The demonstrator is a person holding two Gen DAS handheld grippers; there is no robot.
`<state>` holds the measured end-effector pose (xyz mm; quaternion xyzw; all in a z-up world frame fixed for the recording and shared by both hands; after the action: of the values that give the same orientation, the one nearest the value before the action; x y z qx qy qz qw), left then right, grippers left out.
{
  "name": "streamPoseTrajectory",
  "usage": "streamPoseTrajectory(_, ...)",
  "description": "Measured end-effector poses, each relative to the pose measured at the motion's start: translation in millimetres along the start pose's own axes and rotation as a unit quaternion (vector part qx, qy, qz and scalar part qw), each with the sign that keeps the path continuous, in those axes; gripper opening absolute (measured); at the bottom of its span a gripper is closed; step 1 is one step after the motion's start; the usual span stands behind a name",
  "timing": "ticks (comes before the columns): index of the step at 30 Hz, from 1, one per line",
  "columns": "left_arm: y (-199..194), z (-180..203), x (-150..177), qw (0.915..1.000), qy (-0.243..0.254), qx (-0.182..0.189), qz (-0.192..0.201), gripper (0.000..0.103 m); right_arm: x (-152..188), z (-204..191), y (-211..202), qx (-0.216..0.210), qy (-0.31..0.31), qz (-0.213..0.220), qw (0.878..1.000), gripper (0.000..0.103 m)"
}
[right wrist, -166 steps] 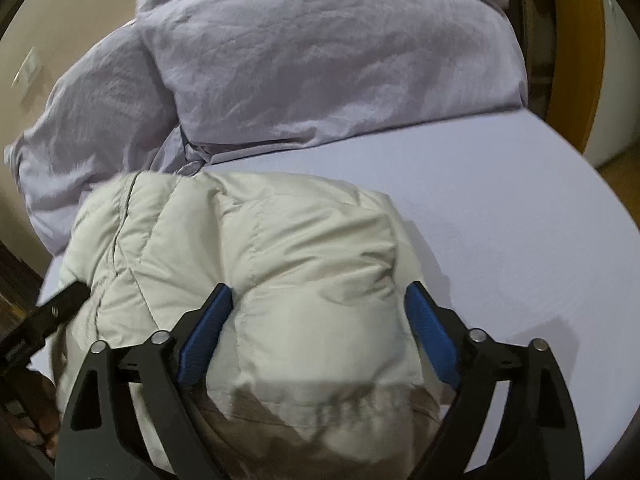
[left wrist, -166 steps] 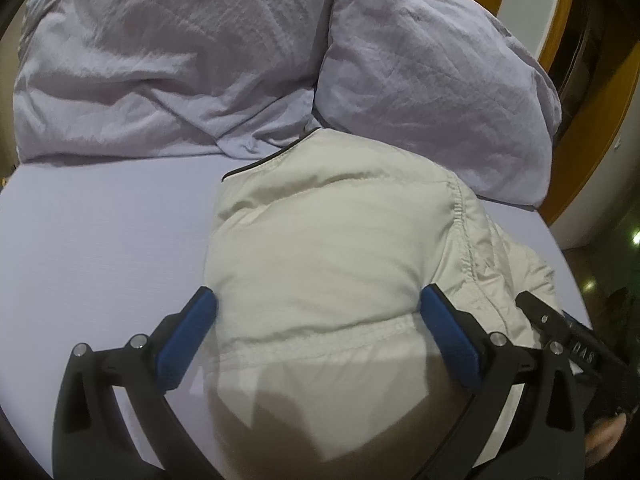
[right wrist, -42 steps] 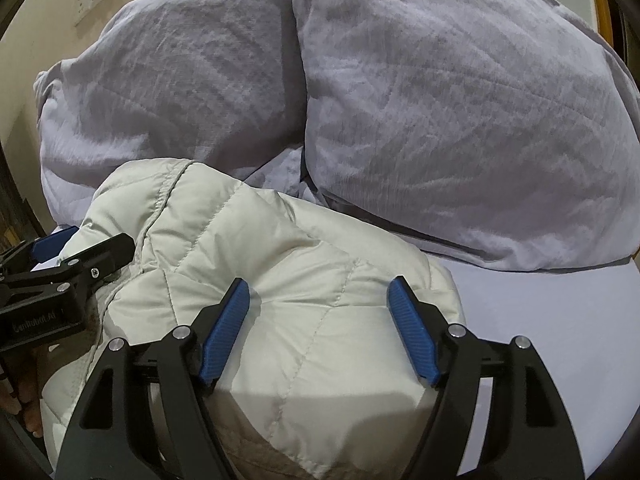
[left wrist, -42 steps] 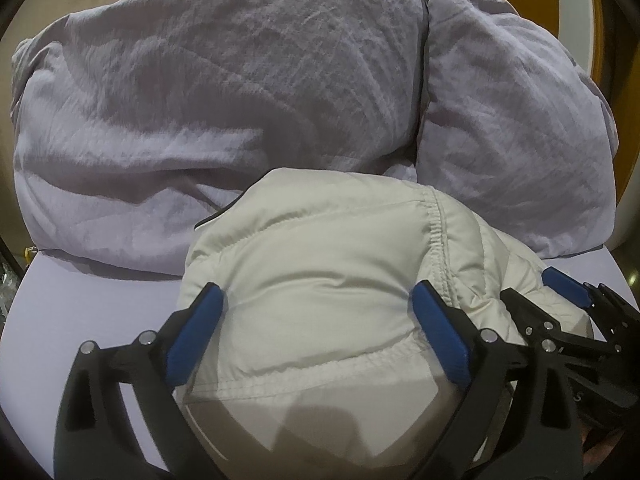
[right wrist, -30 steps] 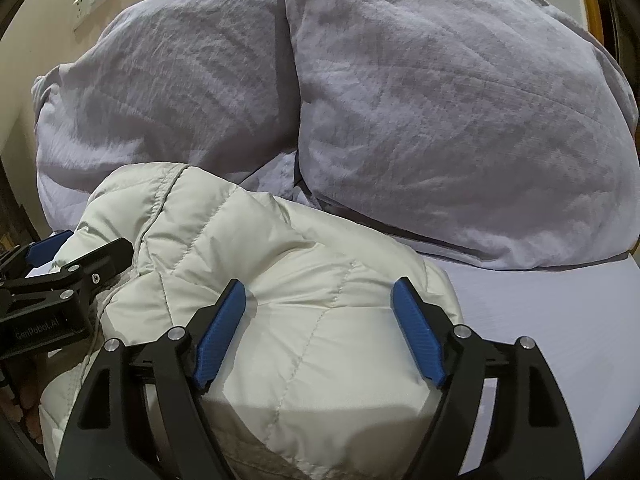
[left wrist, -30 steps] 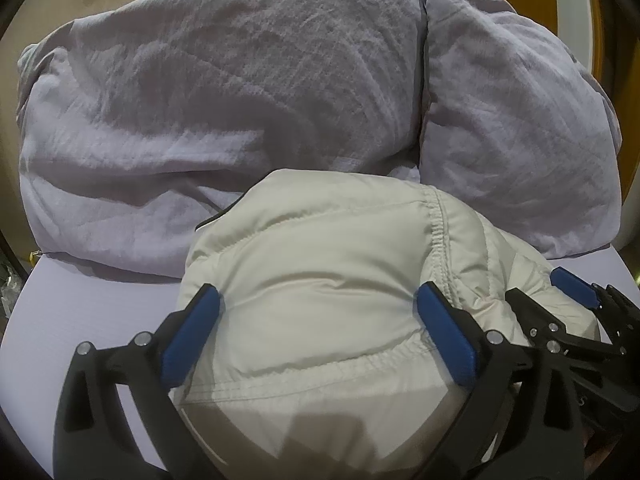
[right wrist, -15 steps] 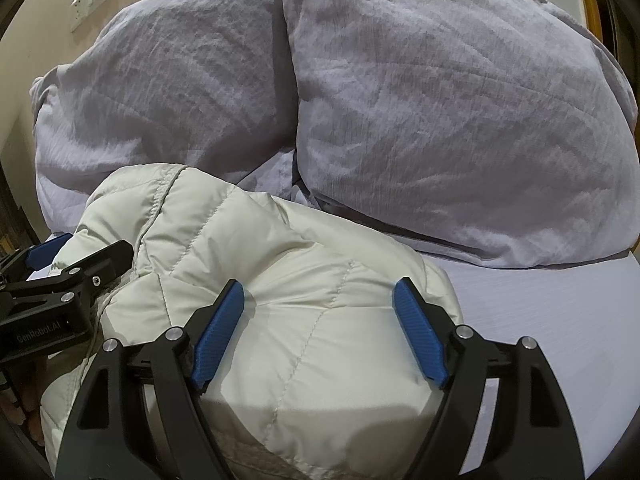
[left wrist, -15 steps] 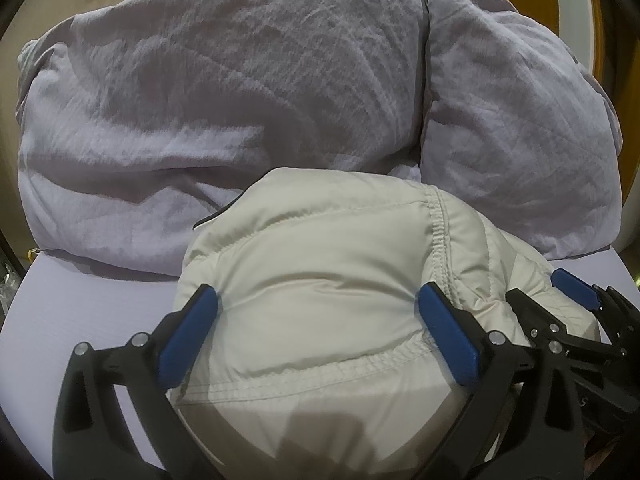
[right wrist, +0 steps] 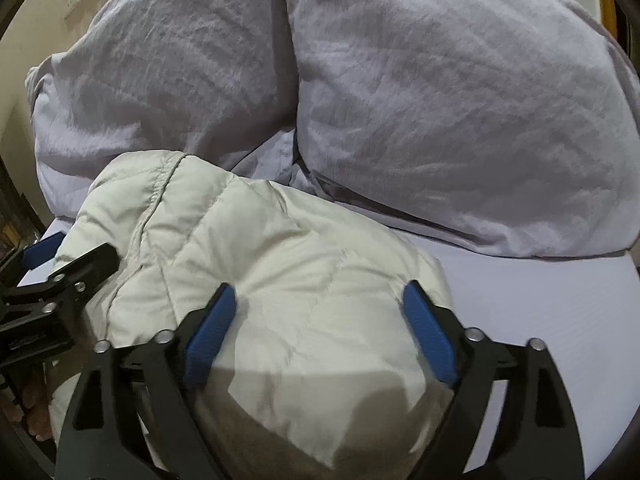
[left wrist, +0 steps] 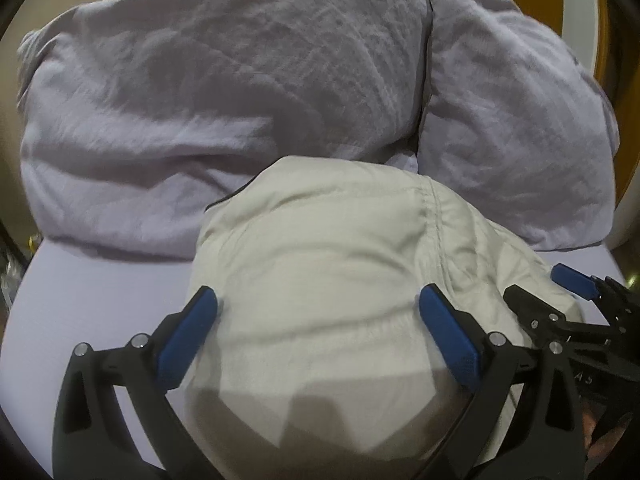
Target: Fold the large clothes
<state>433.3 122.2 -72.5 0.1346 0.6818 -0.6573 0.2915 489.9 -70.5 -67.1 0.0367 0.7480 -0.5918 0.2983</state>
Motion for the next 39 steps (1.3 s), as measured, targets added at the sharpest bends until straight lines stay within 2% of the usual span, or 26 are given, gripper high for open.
streamPoseTrajectory(7,-58.3,-7.8,40.4,0.9998,0.007,0.016,-0.003,0.101,38.0,4.0,-50.6,-0.006,0.005,-0.022,1.0,0.101)
streamPoseTrajectory(12,-108.6,-11.1,79.7,0.9999,0.002,0.015,0.006,0.101,76.2,3.6,-93.7,-0.03,0.013,-0.022,0.999,0.101)
streamPoseTrajectory(18,-157.5,-9.6,126.0,0.9989,-0.02,0.04,0.013,0.101,121.9,2.0,-131.6,-0.051,0.037,-0.039,0.997,0.101)
streamPoseTrajectory(24,-181.6,-6.4,160.0,0.9991,-0.019,0.036,0.012,0.101,158.3,-11.3,-160.6,-0.055,0.024,-0.035,0.998,0.101)
streamPoseTrajectory(30,-188.9,-9.4,173.9,0.9988,-0.028,0.039,0.013,0.101,165.5,-20.5,-173.4,-0.046,0.019,-0.012,0.999,0.101)
streamPoseTrajectory(39,-190.2,-14.2,182.9,0.9971,-0.042,0.061,0.015,0.101,171.6,-23.2,-175.1,-0.046,0.028,-0.012,0.998,0.101)
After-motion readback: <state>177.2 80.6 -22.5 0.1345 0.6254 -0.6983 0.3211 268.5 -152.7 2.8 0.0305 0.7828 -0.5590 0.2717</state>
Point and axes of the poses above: each gripper's, at about its wrist camera, not at the fingertips, and y roughly the way its jaws point, z to its right, x to its underside, the point moved 3 cm from there along y, roughly the way its jaws point, and after that the axes turned 8 degrees about -z, right-handed, at the moved point
